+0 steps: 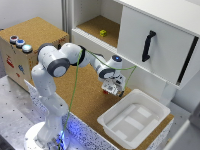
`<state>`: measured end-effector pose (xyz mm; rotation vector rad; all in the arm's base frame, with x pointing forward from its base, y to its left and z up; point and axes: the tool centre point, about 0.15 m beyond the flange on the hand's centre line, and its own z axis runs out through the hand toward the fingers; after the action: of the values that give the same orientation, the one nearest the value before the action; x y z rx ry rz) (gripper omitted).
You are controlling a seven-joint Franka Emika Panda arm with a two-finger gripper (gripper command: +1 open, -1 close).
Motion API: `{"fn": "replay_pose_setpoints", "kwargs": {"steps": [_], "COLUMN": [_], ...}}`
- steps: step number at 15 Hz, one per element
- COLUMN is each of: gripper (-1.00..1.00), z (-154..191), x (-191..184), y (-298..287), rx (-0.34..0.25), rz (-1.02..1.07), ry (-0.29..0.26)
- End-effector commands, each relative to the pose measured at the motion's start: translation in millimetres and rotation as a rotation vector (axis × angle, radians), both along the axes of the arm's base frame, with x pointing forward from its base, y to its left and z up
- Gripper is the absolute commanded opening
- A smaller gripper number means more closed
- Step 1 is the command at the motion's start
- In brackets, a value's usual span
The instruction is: Push the pink block towards the left
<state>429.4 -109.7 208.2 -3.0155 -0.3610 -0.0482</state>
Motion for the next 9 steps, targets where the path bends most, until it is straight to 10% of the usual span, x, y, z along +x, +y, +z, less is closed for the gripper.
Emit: {"fn": "replay_pose_setpoints", "kwargs": {"steps": [1,9], "gripper": [-1.0,-1.0], "z": [2.0,5.5], "x": [-11.8,-26.6], "y": [33.2,69.4], "rx": [-0.016,-0.036], "rz": [-0.032,-0.05], "ry": [-0.02,-0.016]}}
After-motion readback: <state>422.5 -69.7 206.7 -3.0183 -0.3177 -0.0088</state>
